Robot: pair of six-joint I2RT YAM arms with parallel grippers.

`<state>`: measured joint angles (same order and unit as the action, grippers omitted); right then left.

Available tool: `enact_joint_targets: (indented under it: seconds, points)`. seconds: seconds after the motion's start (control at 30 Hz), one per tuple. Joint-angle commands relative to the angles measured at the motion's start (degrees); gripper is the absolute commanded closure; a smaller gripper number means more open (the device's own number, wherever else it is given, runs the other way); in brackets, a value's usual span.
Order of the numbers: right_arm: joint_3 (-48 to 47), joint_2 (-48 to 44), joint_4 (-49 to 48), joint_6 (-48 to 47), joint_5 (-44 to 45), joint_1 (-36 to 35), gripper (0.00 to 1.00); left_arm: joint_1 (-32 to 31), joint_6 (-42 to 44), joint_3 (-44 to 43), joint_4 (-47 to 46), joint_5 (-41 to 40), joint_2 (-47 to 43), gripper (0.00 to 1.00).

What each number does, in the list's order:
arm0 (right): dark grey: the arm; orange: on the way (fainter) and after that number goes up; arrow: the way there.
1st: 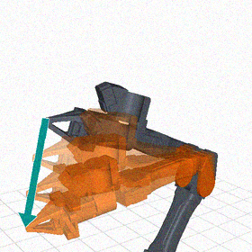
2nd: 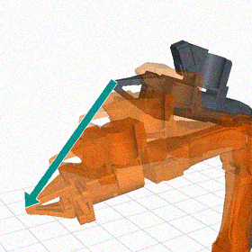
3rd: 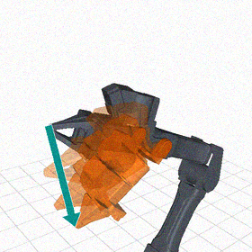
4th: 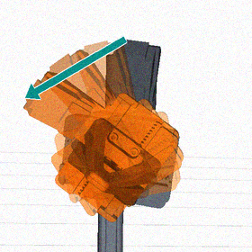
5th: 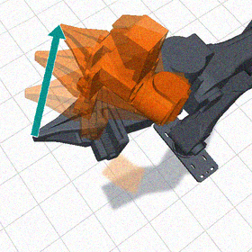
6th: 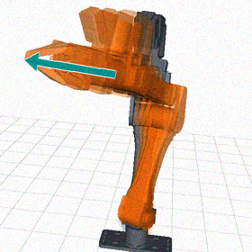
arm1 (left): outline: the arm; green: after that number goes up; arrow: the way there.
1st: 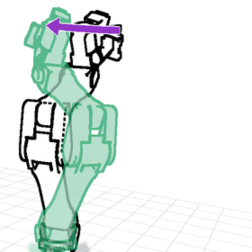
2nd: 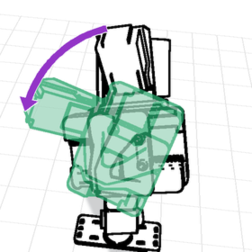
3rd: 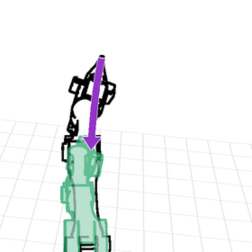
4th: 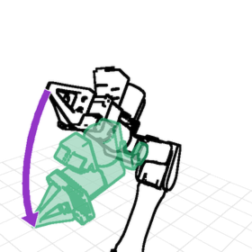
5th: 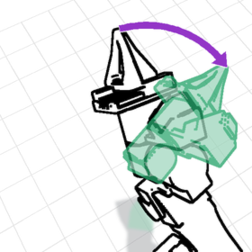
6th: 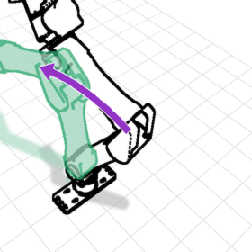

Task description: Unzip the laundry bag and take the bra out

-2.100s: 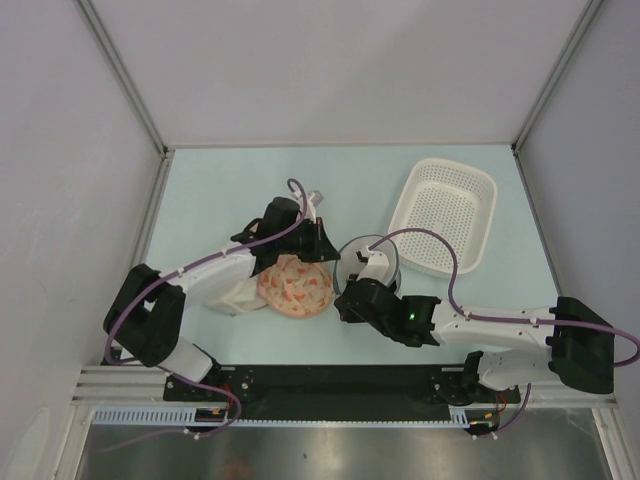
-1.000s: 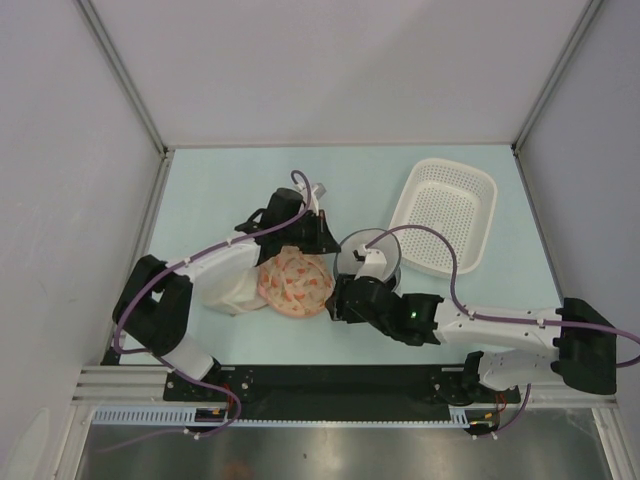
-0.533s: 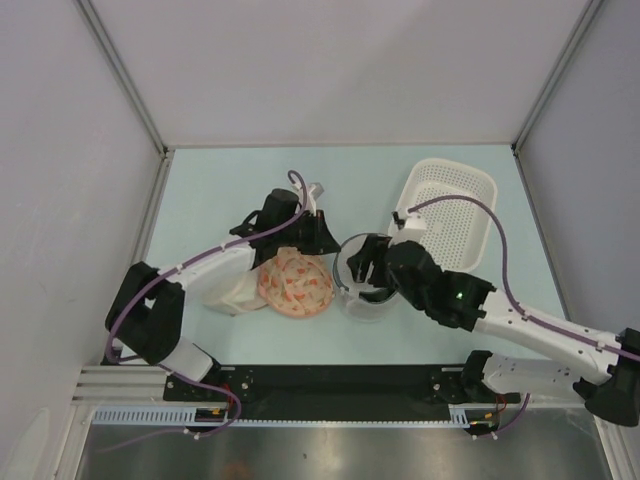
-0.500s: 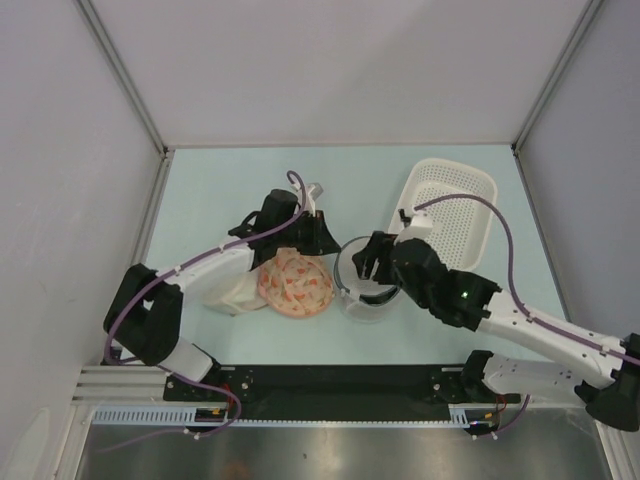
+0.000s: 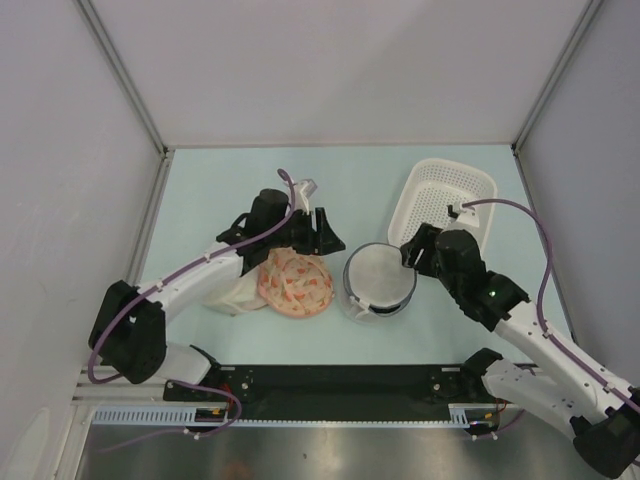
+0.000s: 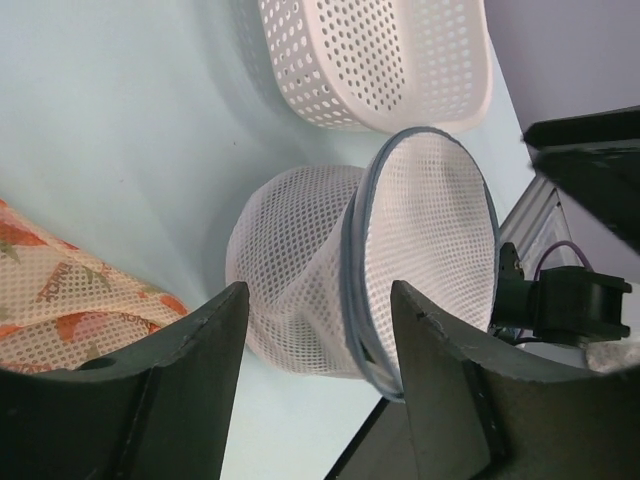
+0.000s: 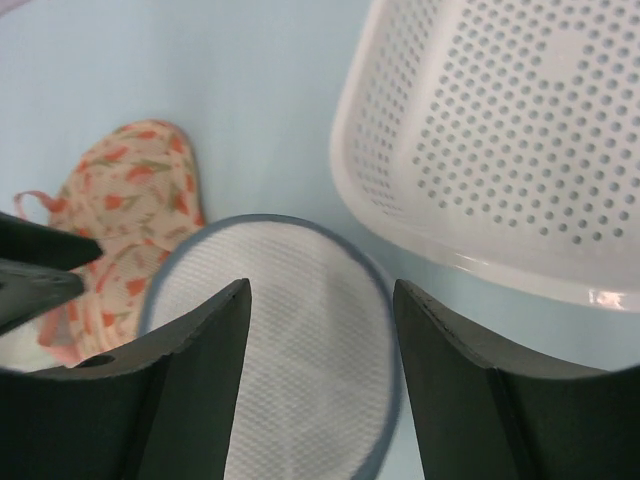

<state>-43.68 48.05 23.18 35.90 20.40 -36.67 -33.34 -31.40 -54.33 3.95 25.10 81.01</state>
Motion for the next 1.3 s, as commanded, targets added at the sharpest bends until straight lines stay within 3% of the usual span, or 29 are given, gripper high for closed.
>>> enact_joint_targets:
  seconds: [0.0, 0.47, 0.67, 0.8, 0.9, 1.1, 1.27]
  points:
    - [2.6, -1.0, 1.4, -0.9, -5.1, 4.1, 0.37, 0.4, -0.1, -0.6, -0.2, 0.4, -3.2, 0.36]
    - [6.5, 0.0, -0.2, -0.6, -12.3, 7.5, 0.45, 0.7, 0.3, -0.6, 0.9, -0.5, -5.1, 0.34]
    - [6.7, -0.3, -0.1, -0.6, -13.0, 7.6, 0.64, 1.1, 0.5, -0.5, 1.2, -0.9, -5.9, 0.34]
    - [5.9, -1.6, 0.3, -0.5, -13.4, 7.6, 0.84, 1.2, 0.4, -0.5, 1.3, -1.1, -6.0, 0.34]
    - [5.0, -2.6, 1.1, -0.4, -13.7, 7.5, 0.91, 1.3, 0.4, -0.5, 1.3, -1.1, -6.1, 0.34]
    - [3.7, -6.1, 0.0, -1.2, -13.0, 4.8, 0.91, 1.5, 0.4, -0.4, 1.2, -1.5, -6.0, 0.34]
    - [2.0, -8.0, -1.8, -3.2, -11.2, -2.2, 0.91, 1.9, 0.4, -0.3, 1.3, -1.6, -6.0, 0.34]
